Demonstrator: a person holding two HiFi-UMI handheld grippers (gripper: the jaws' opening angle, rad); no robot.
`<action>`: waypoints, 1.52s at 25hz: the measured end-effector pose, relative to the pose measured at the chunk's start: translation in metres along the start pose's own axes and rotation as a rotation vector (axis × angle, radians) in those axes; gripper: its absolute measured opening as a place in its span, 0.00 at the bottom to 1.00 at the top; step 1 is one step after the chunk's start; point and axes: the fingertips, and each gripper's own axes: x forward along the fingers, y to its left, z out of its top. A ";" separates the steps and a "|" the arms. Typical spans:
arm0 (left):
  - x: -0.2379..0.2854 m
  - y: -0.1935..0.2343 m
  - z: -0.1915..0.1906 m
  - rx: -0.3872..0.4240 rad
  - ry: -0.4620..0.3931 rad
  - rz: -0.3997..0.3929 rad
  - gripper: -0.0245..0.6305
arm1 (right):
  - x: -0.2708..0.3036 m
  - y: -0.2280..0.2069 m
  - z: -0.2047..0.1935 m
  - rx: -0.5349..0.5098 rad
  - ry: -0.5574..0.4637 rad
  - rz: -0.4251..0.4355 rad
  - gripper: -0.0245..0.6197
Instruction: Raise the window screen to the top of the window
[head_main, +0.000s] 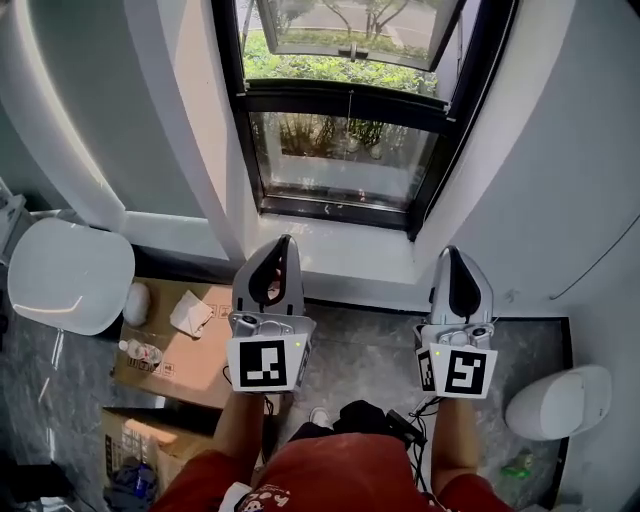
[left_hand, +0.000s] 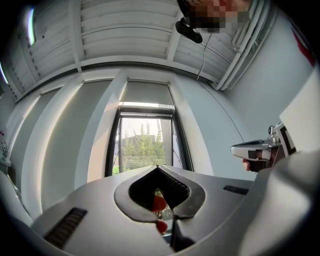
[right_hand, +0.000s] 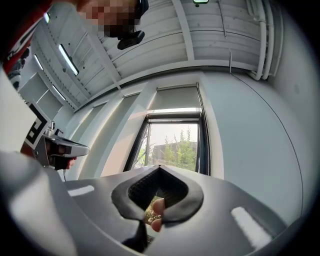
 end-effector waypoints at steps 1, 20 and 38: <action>0.005 -0.001 -0.002 0.003 0.003 -0.004 0.05 | 0.003 -0.002 -0.003 0.004 -0.001 -0.003 0.05; 0.153 -0.002 -0.041 0.044 0.040 0.032 0.04 | 0.136 -0.081 -0.086 0.094 -0.012 -0.015 0.05; 0.270 -0.022 -0.069 0.088 0.048 0.098 0.04 | 0.236 -0.151 -0.148 0.173 -0.025 0.041 0.05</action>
